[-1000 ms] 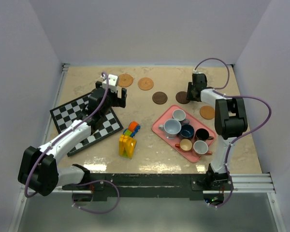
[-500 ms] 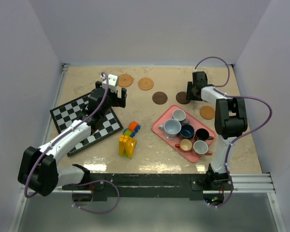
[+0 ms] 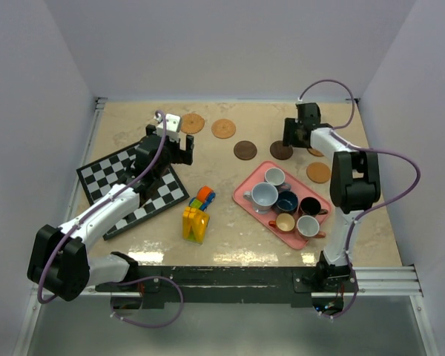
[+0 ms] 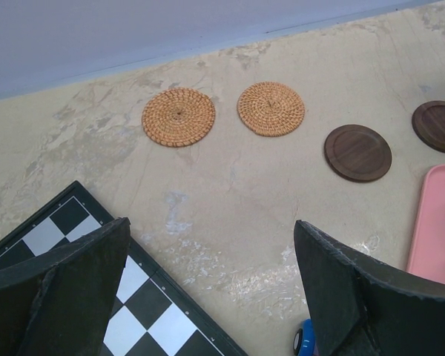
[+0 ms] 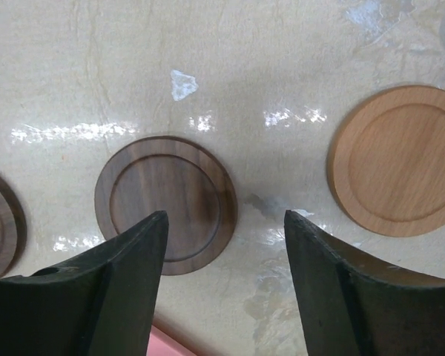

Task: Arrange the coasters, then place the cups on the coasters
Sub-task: Move the coaster to the center of the board.

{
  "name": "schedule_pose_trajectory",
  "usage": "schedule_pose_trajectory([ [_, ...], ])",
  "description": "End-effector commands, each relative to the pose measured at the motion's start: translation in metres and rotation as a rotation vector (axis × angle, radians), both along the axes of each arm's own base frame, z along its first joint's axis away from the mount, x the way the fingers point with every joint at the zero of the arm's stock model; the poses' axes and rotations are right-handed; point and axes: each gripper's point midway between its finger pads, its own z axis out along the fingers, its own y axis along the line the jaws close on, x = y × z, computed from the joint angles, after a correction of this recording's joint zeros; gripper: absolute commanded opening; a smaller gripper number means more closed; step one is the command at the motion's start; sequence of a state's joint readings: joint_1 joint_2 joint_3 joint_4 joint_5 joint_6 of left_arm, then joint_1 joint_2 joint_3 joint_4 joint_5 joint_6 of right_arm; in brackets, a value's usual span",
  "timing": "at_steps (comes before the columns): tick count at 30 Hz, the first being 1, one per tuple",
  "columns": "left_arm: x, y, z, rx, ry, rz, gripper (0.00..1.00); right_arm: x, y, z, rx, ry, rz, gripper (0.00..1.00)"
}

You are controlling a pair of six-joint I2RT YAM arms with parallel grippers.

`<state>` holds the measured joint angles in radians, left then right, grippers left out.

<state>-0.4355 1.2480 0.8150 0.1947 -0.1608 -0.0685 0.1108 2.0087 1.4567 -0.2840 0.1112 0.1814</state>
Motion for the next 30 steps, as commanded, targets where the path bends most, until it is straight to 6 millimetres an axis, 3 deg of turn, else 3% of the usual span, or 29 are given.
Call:
schedule_pose_trajectory([
  [1, 0.001, -0.002, 0.018, -0.036, -0.06, 0.008, 0.96, -0.005, -0.022, 0.04, -0.002, -0.065, -0.044, 0.7],
  [6, 0.001, -0.003, 0.017, -0.042, -0.058, 0.003, 0.96, -0.035, -0.061, 0.027, 0.055, -0.032, -0.147, 0.7],
  [13, -0.001, -0.004, 0.018, -0.05, -0.057, -0.002, 0.96, -0.075, -0.083, -0.003, 0.056, 0.035, -0.269, 0.69],
  [17, -0.002, -0.004, 0.019, -0.052, -0.058, -0.003, 0.96, -0.091, -0.105, -0.01, 0.071, 0.035, -0.334, 0.75],
  [25, -0.004, -0.006, 0.019, -0.047, -0.058, -0.007, 0.96, -0.11, -0.113, -0.03, 0.113, 0.068, -0.347, 0.74],
  [30, -0.003, -0.004, 0.021, -0.043, -0.064, 0.001, 0.96, -0.111, -0.124, -0.025, 0.084, 0.057, -0.357, 0.73],
])
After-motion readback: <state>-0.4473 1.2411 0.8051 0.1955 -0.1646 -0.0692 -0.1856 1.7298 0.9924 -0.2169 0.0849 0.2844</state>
